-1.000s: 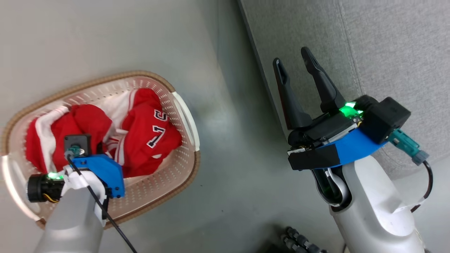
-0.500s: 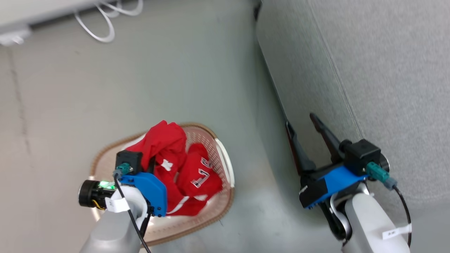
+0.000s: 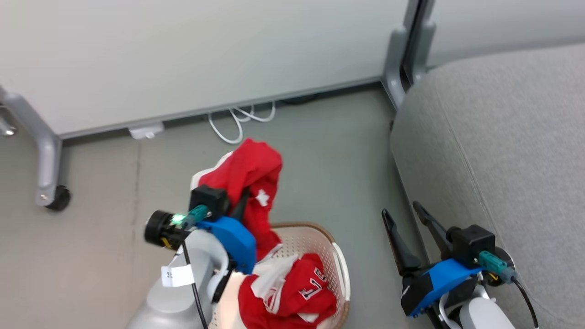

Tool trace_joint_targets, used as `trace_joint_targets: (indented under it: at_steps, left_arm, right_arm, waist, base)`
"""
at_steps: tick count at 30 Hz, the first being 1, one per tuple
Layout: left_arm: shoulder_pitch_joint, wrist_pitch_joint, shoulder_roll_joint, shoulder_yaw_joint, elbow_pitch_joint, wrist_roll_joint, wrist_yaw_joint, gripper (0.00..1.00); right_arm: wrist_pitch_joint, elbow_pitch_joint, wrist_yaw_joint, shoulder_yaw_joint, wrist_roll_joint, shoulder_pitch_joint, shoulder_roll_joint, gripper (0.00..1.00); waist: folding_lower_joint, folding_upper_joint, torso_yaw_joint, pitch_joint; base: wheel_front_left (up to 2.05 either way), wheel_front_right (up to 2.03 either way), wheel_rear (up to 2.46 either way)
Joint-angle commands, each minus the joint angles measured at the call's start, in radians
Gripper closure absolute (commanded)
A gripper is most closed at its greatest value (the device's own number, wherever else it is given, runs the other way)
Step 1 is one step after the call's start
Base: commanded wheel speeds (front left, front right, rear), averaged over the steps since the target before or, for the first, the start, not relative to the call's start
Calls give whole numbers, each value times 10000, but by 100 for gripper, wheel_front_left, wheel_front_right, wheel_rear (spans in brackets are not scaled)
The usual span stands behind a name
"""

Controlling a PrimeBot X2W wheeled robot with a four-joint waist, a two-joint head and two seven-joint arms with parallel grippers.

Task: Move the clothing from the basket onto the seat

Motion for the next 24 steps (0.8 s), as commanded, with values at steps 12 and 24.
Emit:
trace_joint_targets:
  at_steps: [12,24]
  left_arm:
    - [-631,465,-20,-1980,-2483,-1666,-31,100]
    - [-1085,508,-18,-3094,-3447,-2419,522,100]
  right_arm:
    - [490,-557,5,124,123,908,-35,0]
    - [758,-871,5,317,118,1099,-35,0]
  waist:
    - [3,-1,691,-1204]
    - [3,-1,431,-1381]
  base:
    - [0,0,0]
    - [0,0,0]
